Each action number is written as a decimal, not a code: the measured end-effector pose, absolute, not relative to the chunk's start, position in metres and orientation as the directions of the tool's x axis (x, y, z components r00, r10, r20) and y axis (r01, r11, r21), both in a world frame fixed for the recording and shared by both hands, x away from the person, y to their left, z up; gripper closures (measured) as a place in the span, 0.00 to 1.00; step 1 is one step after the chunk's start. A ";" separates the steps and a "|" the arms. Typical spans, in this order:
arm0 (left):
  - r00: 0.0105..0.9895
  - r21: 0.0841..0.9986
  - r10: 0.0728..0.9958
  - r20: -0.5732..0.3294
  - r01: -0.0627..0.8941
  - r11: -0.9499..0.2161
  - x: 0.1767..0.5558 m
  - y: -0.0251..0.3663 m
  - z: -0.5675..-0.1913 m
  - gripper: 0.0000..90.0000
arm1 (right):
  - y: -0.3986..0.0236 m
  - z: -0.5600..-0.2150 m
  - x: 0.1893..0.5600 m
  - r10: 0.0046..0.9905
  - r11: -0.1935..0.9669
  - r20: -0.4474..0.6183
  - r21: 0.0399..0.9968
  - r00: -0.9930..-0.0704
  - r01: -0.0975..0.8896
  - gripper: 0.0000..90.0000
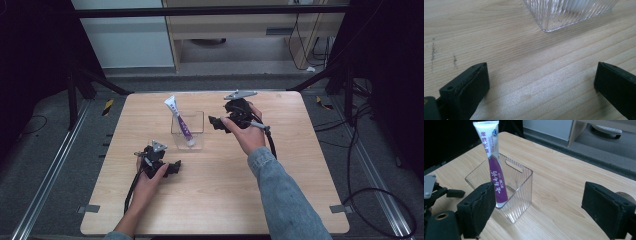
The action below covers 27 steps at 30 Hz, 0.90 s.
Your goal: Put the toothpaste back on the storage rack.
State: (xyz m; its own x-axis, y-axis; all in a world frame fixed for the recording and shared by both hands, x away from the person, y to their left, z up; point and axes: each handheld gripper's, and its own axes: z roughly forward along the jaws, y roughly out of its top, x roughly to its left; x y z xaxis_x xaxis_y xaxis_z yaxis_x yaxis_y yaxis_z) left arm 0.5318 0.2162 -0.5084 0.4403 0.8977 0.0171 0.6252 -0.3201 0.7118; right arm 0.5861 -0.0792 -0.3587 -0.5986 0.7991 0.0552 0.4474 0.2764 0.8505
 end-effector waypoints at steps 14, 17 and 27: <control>0.442 0.711 0.897 0.019 0.625 -0.323 0.532 0.216 -0.508 0.00 | -0.104 -0.368 0.585 0.831 0.281 0.019 0.848 -0.556 0.449 0.12; 0.442 0.710 0.897 0.019 0.625 -0.323 0.532 0.216 -0.508 0.00 | -0.108 -0.369 0.584 0.833 0.286 0.006 0.852 -0.554 0.438 0.12; 0.441 0.711 0.897 0.019 0.625 -0.322 0.532 0.216 -0.508 0.00 | -0.129 -0.373 0.581 0.849 0.288 -0.018 0.854 -0.528 0.433 0.10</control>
